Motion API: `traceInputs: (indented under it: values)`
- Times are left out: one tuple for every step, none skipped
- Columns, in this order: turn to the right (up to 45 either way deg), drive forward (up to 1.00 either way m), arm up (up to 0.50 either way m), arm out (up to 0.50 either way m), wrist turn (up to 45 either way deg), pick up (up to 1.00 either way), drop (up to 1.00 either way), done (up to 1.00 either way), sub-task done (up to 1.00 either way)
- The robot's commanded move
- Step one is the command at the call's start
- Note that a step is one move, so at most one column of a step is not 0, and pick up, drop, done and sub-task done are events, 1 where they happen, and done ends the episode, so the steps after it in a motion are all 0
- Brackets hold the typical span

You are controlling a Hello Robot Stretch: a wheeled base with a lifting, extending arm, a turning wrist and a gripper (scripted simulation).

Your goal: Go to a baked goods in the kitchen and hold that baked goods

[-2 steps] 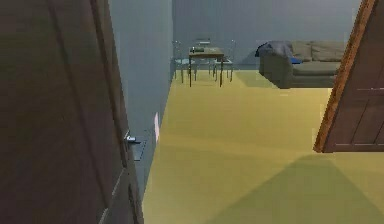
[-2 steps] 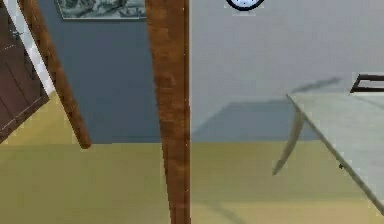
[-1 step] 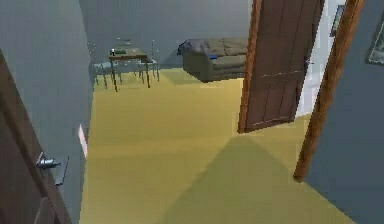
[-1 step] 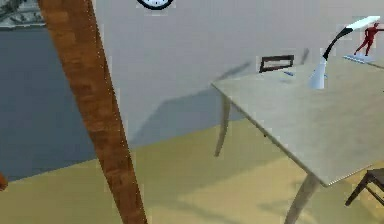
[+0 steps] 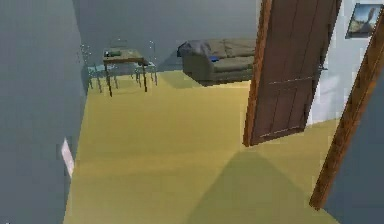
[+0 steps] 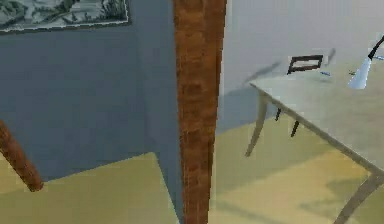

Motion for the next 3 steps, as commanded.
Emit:
traceInputs:
  values:
    - [18.0,0.00,0.00,0.00,0.0,0.00,0.00,0.00,0.00]
    - [0.0,1.00,0.00,0.00,0.0,0.00,0.00,0.00,0.00]
    - [3.0,0.00,0.00,0.00,0.0,0.00,0.00,0.00,0.00]
